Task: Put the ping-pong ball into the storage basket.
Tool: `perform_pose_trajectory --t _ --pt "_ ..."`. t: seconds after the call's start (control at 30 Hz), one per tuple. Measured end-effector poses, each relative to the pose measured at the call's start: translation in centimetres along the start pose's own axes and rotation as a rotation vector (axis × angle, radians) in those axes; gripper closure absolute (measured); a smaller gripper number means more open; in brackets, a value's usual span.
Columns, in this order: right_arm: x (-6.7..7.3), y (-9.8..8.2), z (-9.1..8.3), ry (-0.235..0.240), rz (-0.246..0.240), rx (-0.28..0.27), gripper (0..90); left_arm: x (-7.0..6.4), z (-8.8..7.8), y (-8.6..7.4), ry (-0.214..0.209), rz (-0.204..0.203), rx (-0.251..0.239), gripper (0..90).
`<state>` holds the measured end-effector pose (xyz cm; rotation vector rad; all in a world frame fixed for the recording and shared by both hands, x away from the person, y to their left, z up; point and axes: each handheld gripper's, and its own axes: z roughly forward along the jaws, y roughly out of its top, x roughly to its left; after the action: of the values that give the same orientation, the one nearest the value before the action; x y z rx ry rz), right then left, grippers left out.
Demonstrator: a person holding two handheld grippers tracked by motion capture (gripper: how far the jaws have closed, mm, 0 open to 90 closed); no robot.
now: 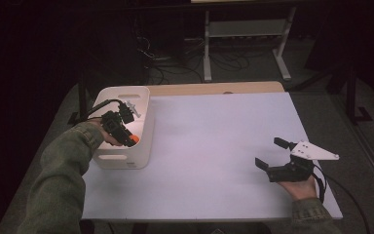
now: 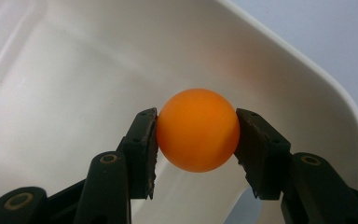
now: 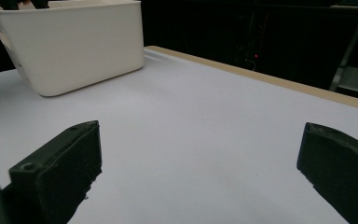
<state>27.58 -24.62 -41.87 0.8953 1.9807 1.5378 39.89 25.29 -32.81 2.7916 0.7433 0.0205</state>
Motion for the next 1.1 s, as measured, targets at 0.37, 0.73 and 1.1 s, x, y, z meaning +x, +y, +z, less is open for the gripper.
perform_pose_trajectory --t 0.37,0.73,1.1 --pt "0.00 -0.03 0.02 0.000 -0.001 0.002 0.0 0.20 0.45 0.27 0.003 -0.007 0.006 50.9" --pt "0.01 -0.02 -0.01 0.001 -0.002 0.002 0.0 0.26 0.37 0.14 0.007 -0.008 0.004 50.7" --pt "0.03 -0.03 0.01 0.003 0.001 0.005 0.0 0.38 -0.15 -0.16 -0.001 -0.037 0.005 43.6"
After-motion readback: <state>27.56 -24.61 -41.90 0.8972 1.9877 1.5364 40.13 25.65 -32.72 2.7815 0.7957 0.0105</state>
